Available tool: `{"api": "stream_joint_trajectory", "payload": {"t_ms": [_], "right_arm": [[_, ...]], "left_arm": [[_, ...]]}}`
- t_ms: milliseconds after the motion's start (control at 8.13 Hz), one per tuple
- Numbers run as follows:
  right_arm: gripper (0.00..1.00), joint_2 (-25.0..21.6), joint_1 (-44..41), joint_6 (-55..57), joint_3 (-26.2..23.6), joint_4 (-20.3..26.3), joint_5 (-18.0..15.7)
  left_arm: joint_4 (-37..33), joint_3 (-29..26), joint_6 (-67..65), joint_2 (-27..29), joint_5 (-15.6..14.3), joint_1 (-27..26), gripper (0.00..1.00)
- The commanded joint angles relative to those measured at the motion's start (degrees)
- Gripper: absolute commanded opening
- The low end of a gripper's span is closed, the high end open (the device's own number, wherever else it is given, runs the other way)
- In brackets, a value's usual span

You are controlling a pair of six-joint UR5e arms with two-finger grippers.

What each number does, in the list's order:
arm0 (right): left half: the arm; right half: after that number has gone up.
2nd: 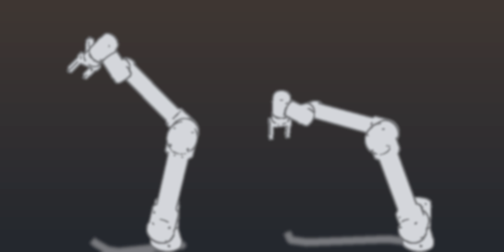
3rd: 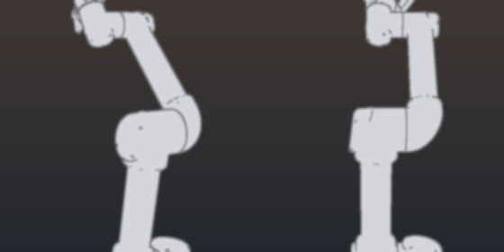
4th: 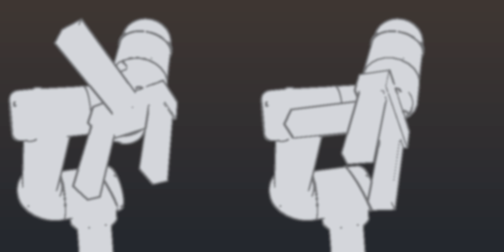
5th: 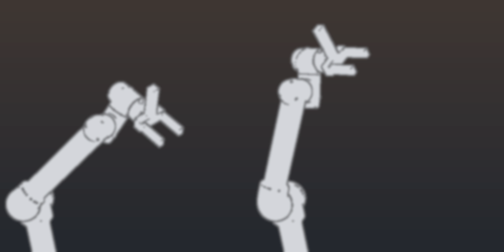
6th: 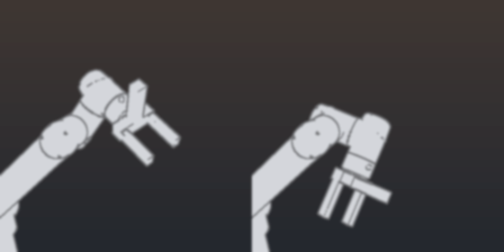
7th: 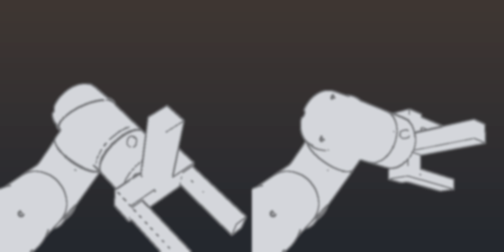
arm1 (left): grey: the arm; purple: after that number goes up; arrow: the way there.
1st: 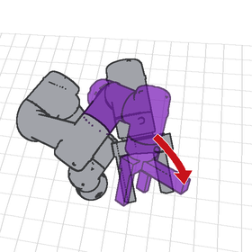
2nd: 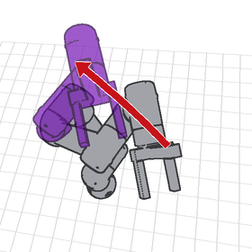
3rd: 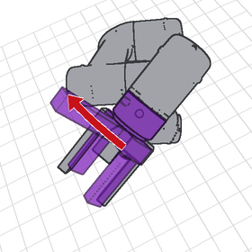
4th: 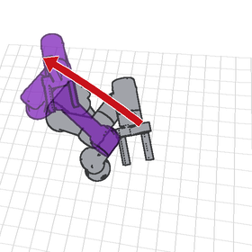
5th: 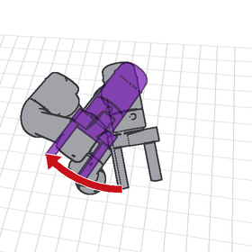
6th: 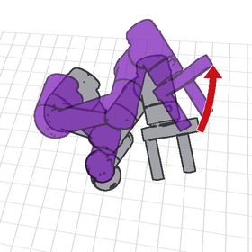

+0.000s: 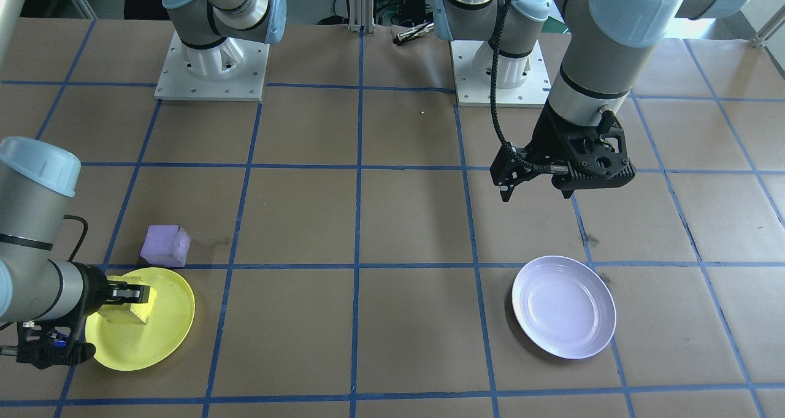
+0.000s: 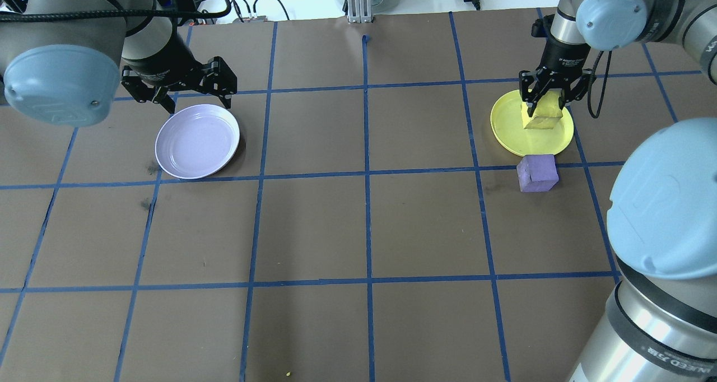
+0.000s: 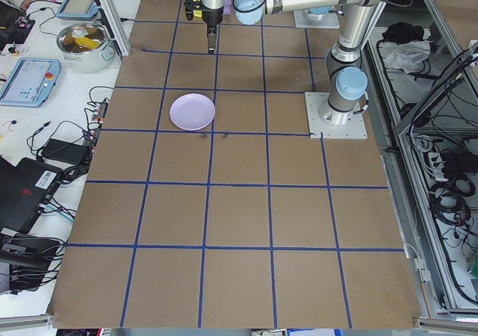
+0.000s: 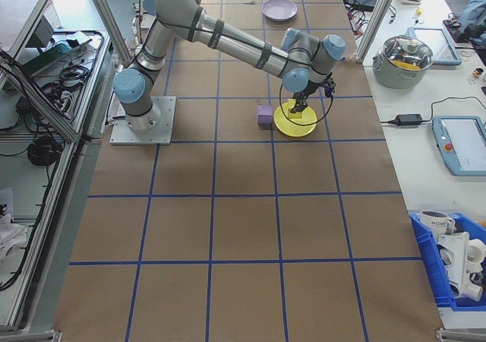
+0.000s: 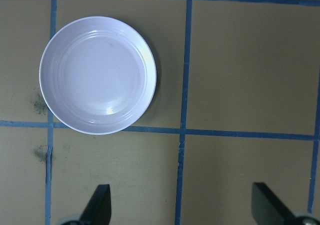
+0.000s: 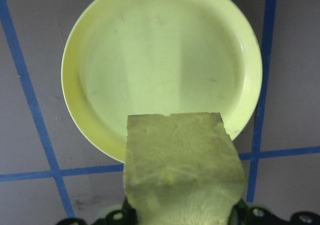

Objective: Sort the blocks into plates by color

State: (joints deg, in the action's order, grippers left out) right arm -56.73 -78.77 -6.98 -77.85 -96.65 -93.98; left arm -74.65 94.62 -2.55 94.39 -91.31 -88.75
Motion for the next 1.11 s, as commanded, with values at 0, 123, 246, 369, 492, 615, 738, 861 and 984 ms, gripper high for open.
{"api": "stream_joint_trajectory", "payload": {"t_ms": [0, 123, 246, 369, 492, 615, 738, 861, 984], "right_arm": [[0.45, 3.2, -0.2, 0.0, 0.1, -3.5, 0.1], [0.82, 3.0, -0.2, 0.0, 0.1, -3.5, 0.0], [1.0, 2.5, -0.2, -0.1, 0.1, -3.3, 0.1], [1.0, 1.1, -0.2, -0.1, 0.1, -2.2, 0.0], [1.0, 0.1, -0.2, -0.1, 0.1, -0.1, 0.0], [1.0, -1.3, -0.2, 0.0, 0.1, 0.8, 0.0], [1.0, -2.0, -0.2, 0.2, -0.1, 4.8, 1.0], [0.98, -4.1, -0.3, -0.3, -3.8, 6.5, 2.0], [0.98, -6.6, -0.3, -0.5, -9.6, 1.4, 1.8]], "left_arm": [[0.0, 0.0, 0.0, -0.1, -0.2, 0.0, 1.0], [0.0, 0.1, 0.0, -0.1, -0.1, 0.0, 1.0], [0.0, 0.1, 0.0, 0.0, -0.1, 0.1, 1.0], [0.1, 0.0, 0.0, 0.0, -0.1, 0.0, 1.0], [0.1, 0.0, 0.1, 0.0, -0.1, 0.0, 1.0], [0.1, 0.0, 0.1, 0.0, -0.1, 0.0, 1.0], [0.1, 0.0, 0.1, 0.0, -0.1, 0.0, 1.0], [0.1, 0.0, 0.1, 0.0, -0.1, 0.0, 1.0], [0.1, 0.0, 0.1, 0.0, -0.1, 0.0, 1.0]]}}
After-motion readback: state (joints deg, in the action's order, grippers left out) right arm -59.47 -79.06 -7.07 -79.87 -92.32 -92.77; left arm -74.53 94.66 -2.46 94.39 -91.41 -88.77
